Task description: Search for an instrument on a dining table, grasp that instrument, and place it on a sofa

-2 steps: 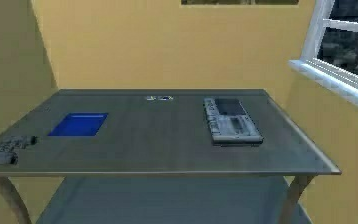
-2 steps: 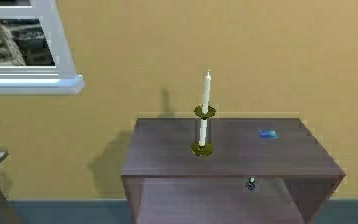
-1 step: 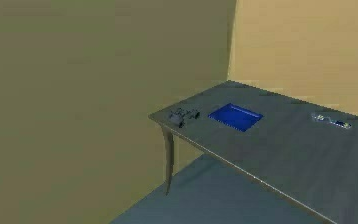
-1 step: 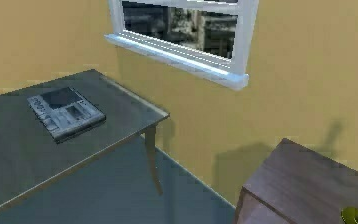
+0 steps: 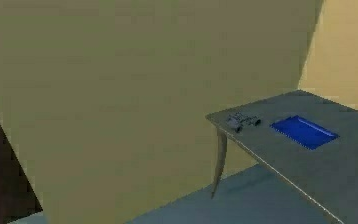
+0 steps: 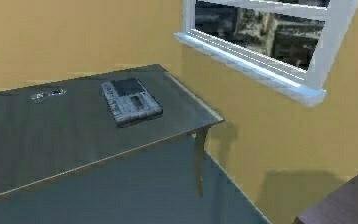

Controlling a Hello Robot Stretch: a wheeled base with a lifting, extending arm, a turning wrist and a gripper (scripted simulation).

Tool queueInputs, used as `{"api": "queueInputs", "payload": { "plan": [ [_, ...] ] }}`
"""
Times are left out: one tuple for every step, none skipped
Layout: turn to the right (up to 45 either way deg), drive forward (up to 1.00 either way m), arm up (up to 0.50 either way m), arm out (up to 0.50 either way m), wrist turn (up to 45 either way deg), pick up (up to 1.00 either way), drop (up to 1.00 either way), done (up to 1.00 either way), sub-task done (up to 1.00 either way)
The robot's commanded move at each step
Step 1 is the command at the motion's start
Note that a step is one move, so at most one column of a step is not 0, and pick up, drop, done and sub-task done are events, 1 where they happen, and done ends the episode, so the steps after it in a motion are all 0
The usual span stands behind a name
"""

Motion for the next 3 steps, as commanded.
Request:
{"api": "queueInputs", "payload": {
  "plan": [
    [0.0,0.30,0.00,0.00,0.0,0.00,0.00,0.00,0.00],
    [-45.0,0.00,0.00,0.00,0.0,0.00,0.00,0.00,0.00],
    [-18.0,0.00,0.00,0.00,0.0,0.00,0.00,0.00,0.00]
  ]
}}
